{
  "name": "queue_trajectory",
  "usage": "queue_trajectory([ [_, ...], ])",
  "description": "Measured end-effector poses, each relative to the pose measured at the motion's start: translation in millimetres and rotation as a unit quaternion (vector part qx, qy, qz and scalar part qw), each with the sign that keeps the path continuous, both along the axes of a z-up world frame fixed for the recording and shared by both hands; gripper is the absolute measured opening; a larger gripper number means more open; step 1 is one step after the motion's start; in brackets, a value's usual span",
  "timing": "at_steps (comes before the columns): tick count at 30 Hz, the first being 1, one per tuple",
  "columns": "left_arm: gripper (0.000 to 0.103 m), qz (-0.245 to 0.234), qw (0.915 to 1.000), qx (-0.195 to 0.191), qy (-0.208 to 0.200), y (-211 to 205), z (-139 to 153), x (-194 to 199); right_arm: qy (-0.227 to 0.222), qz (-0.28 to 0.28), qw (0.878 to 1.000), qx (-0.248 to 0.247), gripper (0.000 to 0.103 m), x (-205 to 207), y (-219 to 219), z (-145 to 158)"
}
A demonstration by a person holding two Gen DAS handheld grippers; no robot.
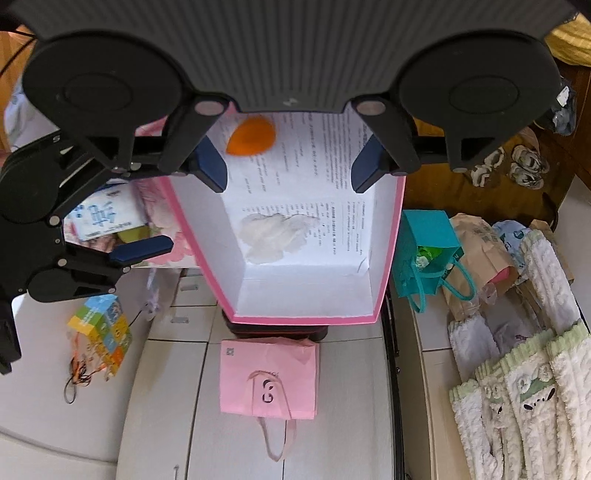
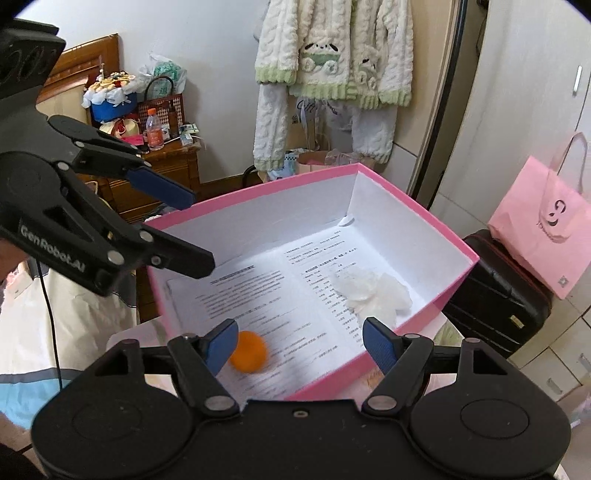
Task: Organize soft objects
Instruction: 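Move the right tool back to the table toward the white plush toy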
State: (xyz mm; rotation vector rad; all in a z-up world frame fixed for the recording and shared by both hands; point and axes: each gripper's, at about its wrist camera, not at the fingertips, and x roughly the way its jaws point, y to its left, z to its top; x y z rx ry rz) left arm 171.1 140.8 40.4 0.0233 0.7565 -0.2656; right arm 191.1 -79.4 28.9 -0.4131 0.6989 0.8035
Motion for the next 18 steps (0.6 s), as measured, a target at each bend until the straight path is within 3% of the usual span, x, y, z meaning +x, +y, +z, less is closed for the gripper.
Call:
queue_trajectory([
  [10, 0.077, -0.042, 0.9991, -0.006, -0.01, -17, 21, -53, -0.027, -0.017, 0.999, 0.008, 0.082, -59, -23, 25],
  [18, 0.085, -0.097, 0.9947, 0.018, -0.027, -53, 29, -96, -0.036, -0.035, 0.999, 0.009, 0.083, -112, -67, 35],
])
